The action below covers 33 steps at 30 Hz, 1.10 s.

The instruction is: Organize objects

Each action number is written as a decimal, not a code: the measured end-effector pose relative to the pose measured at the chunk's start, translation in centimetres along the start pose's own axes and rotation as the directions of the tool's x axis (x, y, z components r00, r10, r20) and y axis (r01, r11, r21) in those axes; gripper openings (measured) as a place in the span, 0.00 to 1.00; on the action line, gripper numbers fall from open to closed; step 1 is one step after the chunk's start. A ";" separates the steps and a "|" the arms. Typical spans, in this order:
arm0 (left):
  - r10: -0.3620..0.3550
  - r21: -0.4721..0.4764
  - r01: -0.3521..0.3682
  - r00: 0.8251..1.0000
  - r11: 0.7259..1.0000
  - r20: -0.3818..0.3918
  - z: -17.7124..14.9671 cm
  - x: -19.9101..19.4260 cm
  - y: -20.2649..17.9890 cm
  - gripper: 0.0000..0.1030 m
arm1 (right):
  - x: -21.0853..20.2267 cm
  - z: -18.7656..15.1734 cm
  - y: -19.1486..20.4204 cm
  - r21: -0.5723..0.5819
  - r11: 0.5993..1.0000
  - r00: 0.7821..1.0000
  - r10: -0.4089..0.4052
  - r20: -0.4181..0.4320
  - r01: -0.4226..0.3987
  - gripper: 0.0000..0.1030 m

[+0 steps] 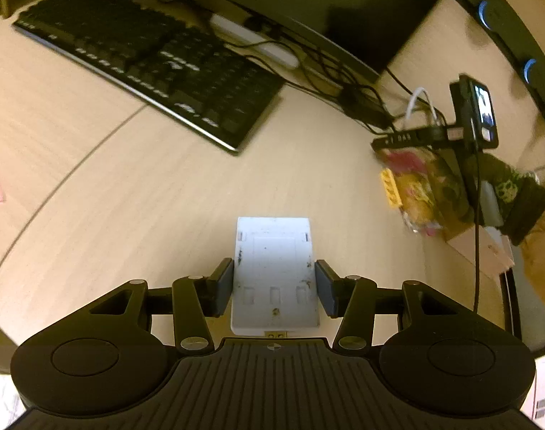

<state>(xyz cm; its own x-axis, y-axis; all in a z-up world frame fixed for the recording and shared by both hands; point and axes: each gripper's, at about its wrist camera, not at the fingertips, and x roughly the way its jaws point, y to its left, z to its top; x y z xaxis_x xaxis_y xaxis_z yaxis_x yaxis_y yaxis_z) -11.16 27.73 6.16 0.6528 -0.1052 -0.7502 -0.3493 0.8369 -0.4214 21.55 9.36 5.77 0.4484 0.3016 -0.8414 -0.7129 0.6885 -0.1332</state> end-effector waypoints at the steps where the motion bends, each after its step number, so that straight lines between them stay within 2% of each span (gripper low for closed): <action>1: -0.007 0.011 0.007 1.000 1.000 -0.001 0.1 0.1 -0.3 0.51 | -0.9 -0.4 0.2 0.014 1.000 1.000 0.010 0.016 -0.010 0.26; 6: -0.045 0.057 0.045 0.999 0.997 -0.008 0.2 0.8 -2.5 0.51 | -5.5 -2.8 1.1 0.005 0.998 0.995 0.054 0.085 -0.055 0.26; 9: -0.065 0.062 0.066 0.998 0.996 -0.014 0.1 1.3 -3.7 0.51 | -7.4 -3.6 0.3 0.078 0.995 0.993 0.061 0.102 -0.069 0.26; 12: -0.064 0.066 0.064 0.998 0.996 -0.007 0.2 1.4 -4.4 0.51 | -7.5 -3.0 -1.0 0.166 0.983 0.992 0.055 0.113 -0.073 0.26; 17: -0.063 0.079 0.062 0.998 0.995 0.004 0.0 0.2 -3.7 0.51 | -4.3 -0.5 -2.5 0.305 0.952 0.995 0.008 0.097 -0.037 0.28; 22: 0.003 0.040 -0.004 0.999 0.999 0.032 -0.2 -1.5 -0.9 0.51 | 0.4 1.2 -3.2 0.415 0.909 0.997 -0.059 0.044 0.035 0.29; 26: 0.049 0.010 -0.050 0.996 0.999 0.069 -0.2 -3.7 1.2 0.51 | 2.9 1.1 -3.8 0.480 0.875 0.998 -0.070 -0.005 0.064 0.29; 28: 0.062 -0.006 -0.062 0.995 0.998 0.083 0.0 -4.2 1.9 0.51 | 2.7 0.9 -3.5 0.476 0.878 0.998 -0.057 -0.002 0.051 0.24; 29: 0.065 -0.012 -0.064 0.994 0.998 0.085 0.1 -4.2 2.3 0.51 | 2.4 0.8 -3.2 0.468 0.883 0.999 -0.036 0.003 0.030 0.15; 33: 0.046 -0.007 -0.046 0.997 0.999 0.065 0.4 -3.5 2.5 0.51 | 0.4 0.0 -1.5 0.433 0.901 0.999 0.020 0.025 -0.029 0.07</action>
<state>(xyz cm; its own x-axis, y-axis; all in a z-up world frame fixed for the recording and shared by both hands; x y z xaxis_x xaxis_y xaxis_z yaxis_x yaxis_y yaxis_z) -14.05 30.45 7.98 0.6785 -0.0312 -0.7339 -0.3837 0.8369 -0.3903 22.82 8.48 5.62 0.4473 0.3320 -0.8305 -0.4217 0.8971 0.1315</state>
